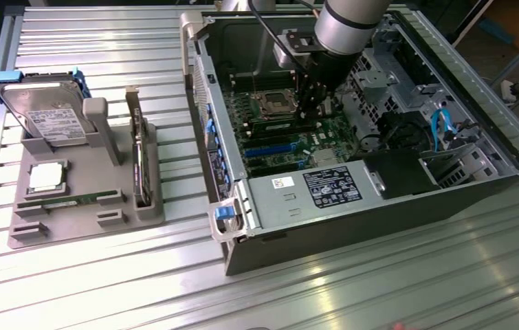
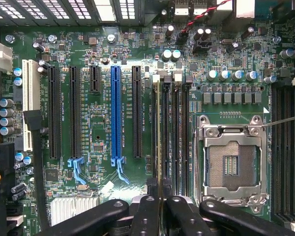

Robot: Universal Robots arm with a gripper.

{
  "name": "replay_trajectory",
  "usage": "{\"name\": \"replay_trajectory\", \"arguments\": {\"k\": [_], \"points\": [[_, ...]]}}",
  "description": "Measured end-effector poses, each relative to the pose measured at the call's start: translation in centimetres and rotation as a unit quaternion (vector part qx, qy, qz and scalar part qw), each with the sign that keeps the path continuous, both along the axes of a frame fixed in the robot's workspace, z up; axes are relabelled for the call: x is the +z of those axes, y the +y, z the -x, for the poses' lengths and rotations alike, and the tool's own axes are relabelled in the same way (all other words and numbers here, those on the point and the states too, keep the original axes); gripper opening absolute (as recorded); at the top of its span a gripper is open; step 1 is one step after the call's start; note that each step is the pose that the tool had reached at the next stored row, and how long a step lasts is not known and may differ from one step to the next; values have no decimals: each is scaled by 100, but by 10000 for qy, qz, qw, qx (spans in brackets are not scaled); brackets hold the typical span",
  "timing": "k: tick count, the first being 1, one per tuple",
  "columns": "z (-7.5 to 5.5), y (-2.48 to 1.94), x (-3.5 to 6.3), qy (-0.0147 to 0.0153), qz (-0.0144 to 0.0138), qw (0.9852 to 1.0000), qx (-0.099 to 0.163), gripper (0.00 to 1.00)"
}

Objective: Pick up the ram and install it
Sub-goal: 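Insert the ram into the slot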

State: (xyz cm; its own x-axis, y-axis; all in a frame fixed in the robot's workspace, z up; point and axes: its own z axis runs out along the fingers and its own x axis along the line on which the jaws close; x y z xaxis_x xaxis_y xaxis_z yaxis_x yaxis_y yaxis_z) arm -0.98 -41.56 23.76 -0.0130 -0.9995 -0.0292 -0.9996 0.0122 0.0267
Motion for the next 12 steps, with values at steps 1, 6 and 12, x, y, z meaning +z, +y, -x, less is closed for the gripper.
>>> {"name": "replay_trajectory", "arguments": {"k": [1,6,12], "points": [[0,0,0,0,0,10000,-1,12],[0,0,0,0,0,10000,-12,12],[0,0,0,0,0,10000,-49,12]]}}
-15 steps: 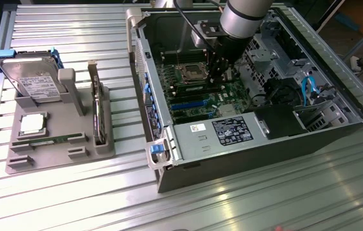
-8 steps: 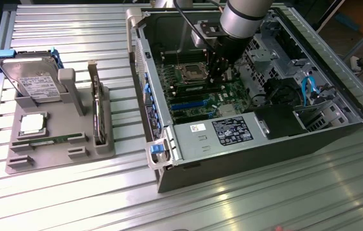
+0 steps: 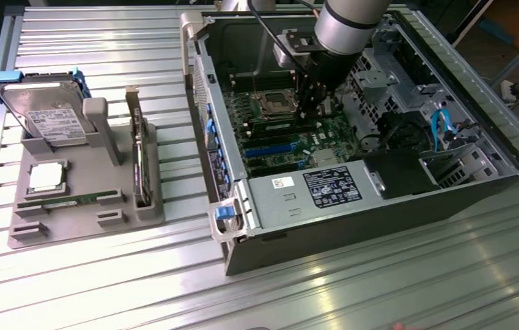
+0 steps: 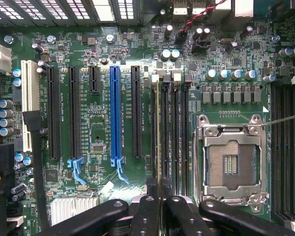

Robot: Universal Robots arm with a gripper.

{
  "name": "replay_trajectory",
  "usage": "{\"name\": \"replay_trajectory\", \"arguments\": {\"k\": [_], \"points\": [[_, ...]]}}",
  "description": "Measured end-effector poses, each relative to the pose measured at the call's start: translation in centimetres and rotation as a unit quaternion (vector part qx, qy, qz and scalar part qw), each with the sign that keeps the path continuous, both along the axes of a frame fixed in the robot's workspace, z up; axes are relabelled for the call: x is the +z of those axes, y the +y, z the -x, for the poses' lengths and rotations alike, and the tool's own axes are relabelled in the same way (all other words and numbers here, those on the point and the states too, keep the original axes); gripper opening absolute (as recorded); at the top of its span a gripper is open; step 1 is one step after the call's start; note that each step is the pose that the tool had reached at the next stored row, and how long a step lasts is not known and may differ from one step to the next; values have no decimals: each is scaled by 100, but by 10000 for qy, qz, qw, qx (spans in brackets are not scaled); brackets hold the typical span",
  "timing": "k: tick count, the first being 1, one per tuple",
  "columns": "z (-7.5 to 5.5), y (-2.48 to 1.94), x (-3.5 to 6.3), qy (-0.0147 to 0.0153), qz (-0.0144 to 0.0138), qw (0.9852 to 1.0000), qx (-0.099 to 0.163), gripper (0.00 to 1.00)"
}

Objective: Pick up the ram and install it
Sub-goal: 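Insert the ram into the slot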

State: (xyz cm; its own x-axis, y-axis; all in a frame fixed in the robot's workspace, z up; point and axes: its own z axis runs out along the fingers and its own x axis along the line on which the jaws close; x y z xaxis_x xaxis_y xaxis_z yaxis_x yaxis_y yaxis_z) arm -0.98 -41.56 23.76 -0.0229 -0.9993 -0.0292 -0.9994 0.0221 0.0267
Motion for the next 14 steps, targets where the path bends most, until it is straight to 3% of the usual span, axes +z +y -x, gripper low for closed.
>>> {"name": "replay_trajectory", "arguments": {"k": [14], "points": [[0,0,11,-1,-1,10000,-31,12]]}}
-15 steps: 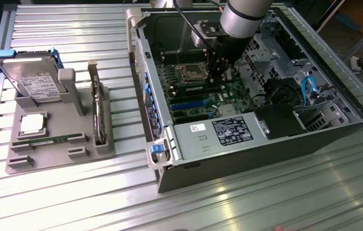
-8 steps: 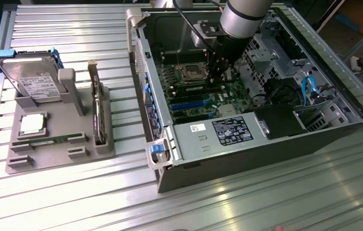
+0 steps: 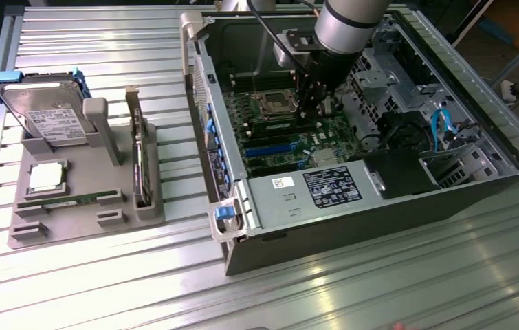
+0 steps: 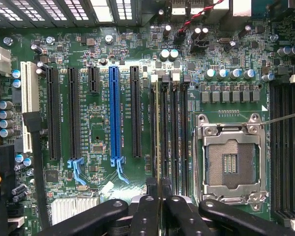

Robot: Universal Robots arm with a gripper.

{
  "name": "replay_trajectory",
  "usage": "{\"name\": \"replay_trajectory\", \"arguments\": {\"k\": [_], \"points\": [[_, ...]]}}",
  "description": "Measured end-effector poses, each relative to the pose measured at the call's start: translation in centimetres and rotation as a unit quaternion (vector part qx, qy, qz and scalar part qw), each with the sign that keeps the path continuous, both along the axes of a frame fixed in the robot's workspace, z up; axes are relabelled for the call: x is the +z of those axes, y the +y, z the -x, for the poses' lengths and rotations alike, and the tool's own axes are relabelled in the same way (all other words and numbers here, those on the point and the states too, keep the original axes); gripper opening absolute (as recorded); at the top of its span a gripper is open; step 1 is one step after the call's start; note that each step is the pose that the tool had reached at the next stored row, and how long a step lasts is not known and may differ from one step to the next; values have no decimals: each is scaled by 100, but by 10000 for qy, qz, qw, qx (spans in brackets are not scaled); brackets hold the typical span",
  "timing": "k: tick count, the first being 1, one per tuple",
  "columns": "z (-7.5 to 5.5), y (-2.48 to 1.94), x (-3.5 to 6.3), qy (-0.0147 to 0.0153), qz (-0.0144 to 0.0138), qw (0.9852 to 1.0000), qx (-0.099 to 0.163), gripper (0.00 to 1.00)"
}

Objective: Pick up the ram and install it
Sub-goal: 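Insert the ram into the slot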

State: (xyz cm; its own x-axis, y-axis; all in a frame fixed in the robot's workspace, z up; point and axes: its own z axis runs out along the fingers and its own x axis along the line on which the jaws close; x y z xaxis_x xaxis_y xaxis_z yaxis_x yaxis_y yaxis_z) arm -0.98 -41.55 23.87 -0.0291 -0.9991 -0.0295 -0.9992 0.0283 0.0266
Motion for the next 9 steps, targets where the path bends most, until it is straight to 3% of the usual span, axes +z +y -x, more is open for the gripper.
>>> {"name": "replay_trajectory", "arguments": {"k": [9], "points": [[0,0,9,1,1,10000,0,12]]}}
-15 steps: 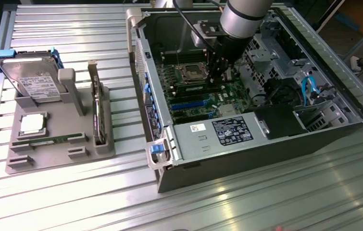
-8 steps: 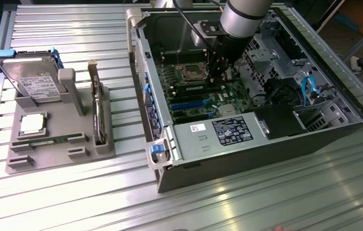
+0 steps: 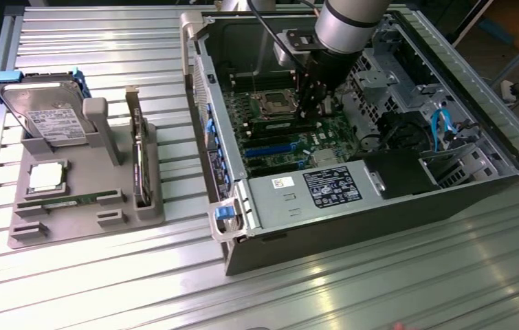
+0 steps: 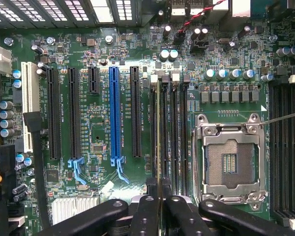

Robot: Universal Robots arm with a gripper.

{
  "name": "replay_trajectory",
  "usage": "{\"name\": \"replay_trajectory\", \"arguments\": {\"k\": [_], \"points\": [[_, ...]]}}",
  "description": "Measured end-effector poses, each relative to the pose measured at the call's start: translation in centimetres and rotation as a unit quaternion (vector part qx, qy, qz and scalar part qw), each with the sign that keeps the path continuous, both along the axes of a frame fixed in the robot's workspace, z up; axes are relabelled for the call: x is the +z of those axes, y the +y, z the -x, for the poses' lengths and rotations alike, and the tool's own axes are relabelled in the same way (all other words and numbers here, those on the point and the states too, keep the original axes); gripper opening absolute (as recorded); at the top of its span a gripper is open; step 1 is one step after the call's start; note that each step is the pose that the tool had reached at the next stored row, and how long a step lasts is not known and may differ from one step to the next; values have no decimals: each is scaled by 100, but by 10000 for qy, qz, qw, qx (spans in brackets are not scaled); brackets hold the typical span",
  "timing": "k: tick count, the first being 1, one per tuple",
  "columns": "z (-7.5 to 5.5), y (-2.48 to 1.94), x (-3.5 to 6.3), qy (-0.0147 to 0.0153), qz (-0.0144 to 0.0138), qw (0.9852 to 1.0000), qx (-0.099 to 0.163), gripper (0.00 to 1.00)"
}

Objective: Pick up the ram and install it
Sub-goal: 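Insert the ram into the slot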

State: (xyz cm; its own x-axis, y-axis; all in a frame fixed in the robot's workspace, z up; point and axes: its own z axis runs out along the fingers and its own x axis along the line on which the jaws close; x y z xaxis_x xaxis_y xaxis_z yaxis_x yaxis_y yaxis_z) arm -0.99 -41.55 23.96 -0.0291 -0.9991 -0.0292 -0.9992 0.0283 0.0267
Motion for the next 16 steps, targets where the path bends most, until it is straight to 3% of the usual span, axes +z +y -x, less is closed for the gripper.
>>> {"name": "replay_trajectory", "arguments": {"k": [16], "points": [[0,0,11,0,0,10000,31,12]]}}
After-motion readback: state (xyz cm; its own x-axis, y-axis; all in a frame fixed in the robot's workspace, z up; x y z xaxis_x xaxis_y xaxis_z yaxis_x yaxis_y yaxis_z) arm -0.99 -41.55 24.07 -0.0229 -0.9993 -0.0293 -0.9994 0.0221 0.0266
